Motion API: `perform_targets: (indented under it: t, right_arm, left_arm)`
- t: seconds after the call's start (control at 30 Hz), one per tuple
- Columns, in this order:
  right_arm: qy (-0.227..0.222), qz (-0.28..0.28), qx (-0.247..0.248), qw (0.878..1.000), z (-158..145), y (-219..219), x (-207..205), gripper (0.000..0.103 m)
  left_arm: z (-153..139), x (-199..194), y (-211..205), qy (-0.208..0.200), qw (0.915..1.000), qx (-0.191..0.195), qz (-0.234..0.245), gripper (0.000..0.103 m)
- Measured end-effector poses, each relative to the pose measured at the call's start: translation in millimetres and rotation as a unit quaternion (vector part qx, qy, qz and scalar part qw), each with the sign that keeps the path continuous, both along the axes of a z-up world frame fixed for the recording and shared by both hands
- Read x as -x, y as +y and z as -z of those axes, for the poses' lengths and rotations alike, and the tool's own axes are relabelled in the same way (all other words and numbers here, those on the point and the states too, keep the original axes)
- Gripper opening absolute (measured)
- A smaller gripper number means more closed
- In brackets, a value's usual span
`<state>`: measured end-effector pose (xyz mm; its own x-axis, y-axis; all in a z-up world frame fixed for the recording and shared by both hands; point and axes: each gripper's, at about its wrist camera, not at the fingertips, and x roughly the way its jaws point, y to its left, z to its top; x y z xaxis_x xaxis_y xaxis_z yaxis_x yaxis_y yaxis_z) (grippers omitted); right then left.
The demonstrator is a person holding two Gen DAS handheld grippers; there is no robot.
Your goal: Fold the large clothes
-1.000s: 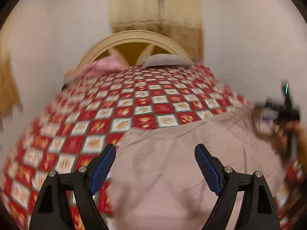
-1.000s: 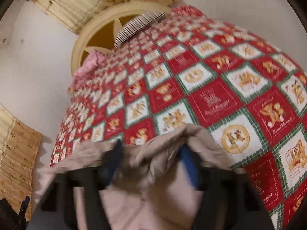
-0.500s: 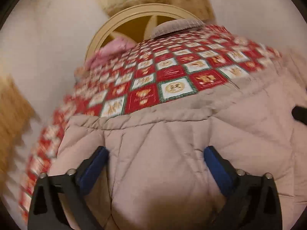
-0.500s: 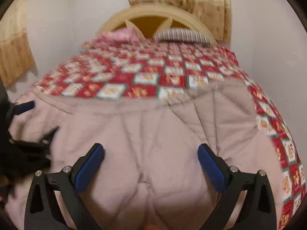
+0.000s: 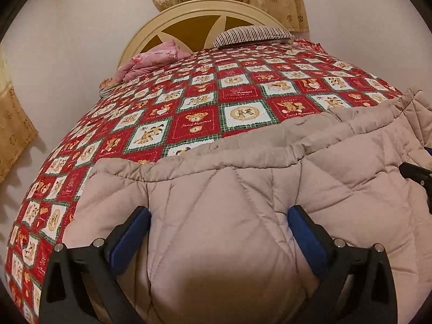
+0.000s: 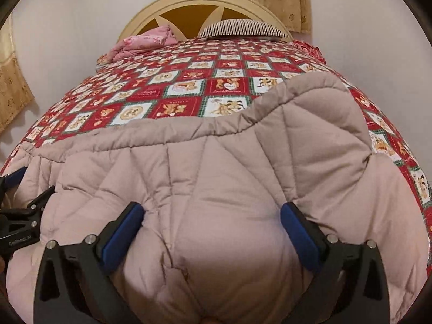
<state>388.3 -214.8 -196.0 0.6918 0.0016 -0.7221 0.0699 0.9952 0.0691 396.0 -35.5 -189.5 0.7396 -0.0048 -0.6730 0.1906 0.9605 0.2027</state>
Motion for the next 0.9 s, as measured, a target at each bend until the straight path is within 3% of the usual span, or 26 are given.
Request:
perform_targets:
  t: [0.9]
  right_arm:
    - [0.036, 0.009, 0.045, 0.998, 15, 12, -13, 0.103]
  left_arm:
    - [7, -6, 1, 0.018, 0.9998, -0.002, -0.002, 0.102]
